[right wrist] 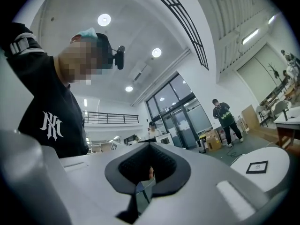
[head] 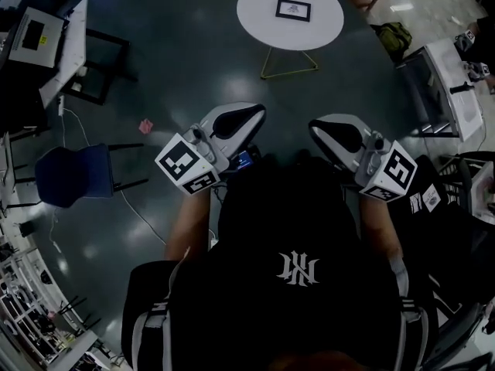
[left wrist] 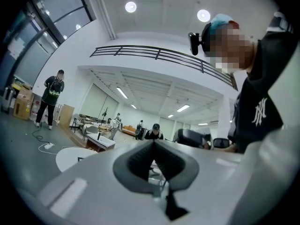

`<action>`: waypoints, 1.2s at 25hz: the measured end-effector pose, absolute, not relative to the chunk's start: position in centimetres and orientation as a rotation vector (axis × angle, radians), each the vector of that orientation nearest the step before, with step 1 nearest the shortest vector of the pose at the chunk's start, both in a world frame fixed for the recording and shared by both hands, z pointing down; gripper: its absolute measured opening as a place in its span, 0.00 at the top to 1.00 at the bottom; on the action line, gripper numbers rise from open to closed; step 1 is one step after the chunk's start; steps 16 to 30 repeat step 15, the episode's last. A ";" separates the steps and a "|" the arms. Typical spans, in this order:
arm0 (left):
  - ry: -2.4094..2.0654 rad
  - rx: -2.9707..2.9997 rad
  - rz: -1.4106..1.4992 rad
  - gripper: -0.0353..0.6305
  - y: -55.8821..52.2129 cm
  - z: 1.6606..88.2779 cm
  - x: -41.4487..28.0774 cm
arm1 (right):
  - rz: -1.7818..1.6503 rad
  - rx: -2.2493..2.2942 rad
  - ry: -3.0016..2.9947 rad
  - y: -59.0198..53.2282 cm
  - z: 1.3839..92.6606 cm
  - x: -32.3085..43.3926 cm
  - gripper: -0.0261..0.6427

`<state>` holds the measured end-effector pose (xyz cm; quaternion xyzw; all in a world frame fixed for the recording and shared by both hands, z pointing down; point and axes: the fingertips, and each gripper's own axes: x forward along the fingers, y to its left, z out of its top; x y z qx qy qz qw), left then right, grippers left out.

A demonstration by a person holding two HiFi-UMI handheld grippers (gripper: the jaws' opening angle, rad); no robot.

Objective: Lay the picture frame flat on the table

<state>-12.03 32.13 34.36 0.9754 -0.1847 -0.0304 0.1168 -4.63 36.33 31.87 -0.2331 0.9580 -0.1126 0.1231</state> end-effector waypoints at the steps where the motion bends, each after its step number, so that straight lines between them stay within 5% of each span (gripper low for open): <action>1: -0.526 2.859 -0.086 0.94 32.4 34.7 -12.5 | -0.340 -0.697 2.791 36.4 32.3 -5.2 0.96; 30: -0.487 2.952 -0.194 0.94 32.4 35.3 -16.3 | -0.413 -0.874 2.776 34.8 33.8 -8.1 0.96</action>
